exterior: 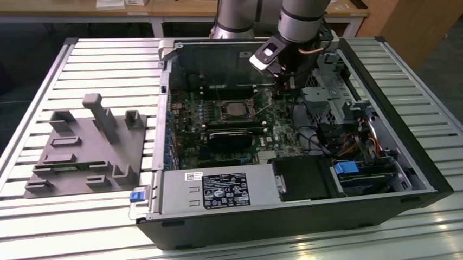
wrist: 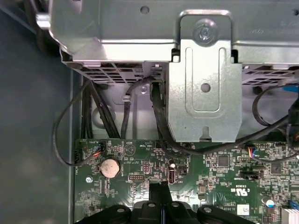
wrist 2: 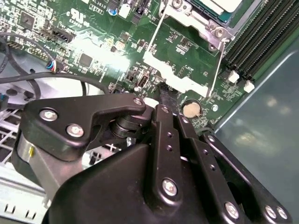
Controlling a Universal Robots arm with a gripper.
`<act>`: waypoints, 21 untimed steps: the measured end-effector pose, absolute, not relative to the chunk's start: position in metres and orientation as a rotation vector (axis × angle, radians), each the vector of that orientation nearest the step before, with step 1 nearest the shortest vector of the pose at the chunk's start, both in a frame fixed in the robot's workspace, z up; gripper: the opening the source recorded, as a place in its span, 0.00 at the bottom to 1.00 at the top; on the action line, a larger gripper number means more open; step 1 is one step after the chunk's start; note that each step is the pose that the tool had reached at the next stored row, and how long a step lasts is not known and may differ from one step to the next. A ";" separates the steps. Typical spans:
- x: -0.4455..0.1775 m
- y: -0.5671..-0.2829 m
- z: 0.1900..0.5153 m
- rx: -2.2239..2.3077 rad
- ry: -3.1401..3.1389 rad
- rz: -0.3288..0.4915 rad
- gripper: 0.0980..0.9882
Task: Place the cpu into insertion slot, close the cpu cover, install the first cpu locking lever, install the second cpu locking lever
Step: 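Close the cpu cover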
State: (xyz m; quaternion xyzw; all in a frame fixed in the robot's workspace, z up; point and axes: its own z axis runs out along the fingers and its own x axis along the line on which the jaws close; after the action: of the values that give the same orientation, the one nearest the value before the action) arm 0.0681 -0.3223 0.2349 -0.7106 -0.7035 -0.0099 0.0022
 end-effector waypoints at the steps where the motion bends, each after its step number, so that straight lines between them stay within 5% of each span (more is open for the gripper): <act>1: 0.068 -0.322 0.234 -2.229 -2.207 -0.031 0.00; 7: 0.068 -0.322 0.234 -2.225 -2.202 -0.018 0.00; 15: 0.070 -0.322 0.232 -2.157 -2.133 0.127 0.00; 21: 0.069 -0.322 0.233 -2.156 -2.131 0.130 0.00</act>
State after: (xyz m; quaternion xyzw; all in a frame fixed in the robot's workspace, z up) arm 0.0689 -0.3223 0.2325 -0.7094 -0.7015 0.0428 0.0536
